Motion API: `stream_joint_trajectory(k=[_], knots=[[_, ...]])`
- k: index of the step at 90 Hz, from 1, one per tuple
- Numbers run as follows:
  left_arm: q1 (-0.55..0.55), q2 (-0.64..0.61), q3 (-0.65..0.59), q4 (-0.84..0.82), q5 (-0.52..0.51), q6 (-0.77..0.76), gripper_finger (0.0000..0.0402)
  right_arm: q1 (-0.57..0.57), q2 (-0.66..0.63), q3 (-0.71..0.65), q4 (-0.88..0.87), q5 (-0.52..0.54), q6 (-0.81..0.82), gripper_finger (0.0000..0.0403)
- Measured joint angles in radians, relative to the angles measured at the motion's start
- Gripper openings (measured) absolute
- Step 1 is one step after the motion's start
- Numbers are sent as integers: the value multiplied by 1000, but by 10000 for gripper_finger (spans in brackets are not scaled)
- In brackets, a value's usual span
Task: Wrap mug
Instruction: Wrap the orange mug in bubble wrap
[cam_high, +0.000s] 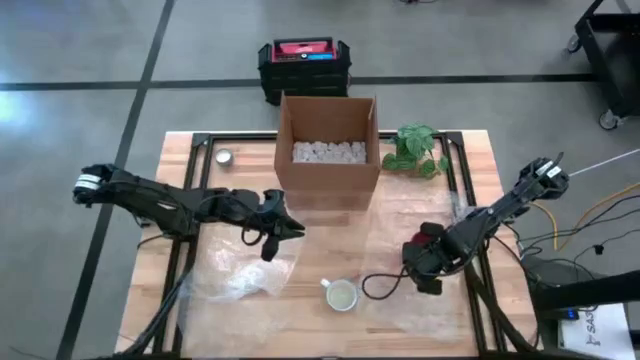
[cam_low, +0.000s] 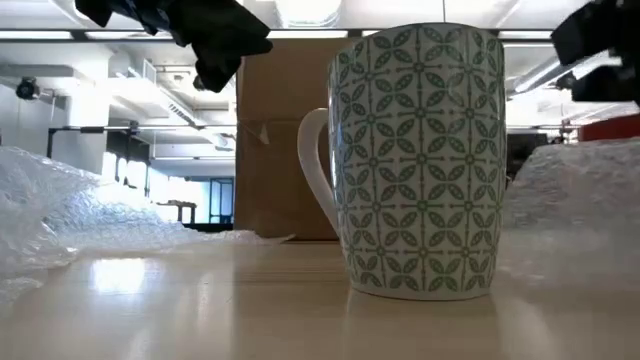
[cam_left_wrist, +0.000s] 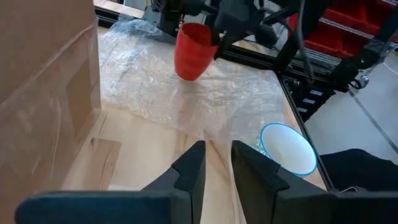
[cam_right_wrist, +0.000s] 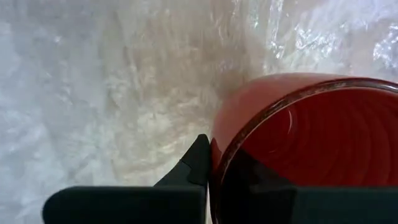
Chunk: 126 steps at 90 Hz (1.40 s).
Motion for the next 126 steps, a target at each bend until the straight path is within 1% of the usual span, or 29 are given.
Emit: stream_joint_trajectory(k=[14, 26, 40, 55, 62, 79, 95, 111, 126], knots=[[0, 0, 0, 1, 0, 0, 63, -18, 0, -18, 17, 17, -3, 0], [0, 0, 0, 2, 0, 0, 65, -34, -3, -7, 69, 23, -48, 0], [0, 0, 0, 3, 0, 0, 61, -47, 8, -22, 82, -29, -66, 0], [0, 0, 0, 8, 0, 0, 66, -46, 13, -32, 97, -29, -65, 1], [0, 0, 0, 8, 0, 0, 66, -46, 13, -32, 99, -28, -65, 8], [0, 0, 0, 8, 3, 0, 62, -46, 16, -30, 113, -29, -29, 51], [0, 0, 0, 8, 2, 0, 69, -46, 9, -22, 114, -65, 11, 115], [0, 0, 0, 8, 2, 0, 72, -46, -13, 28, 91, -63, 13, 181], [0, 0, 0, 16, 2, 0, 66, -50, -44, 86, 49, -50, 3, 216]])
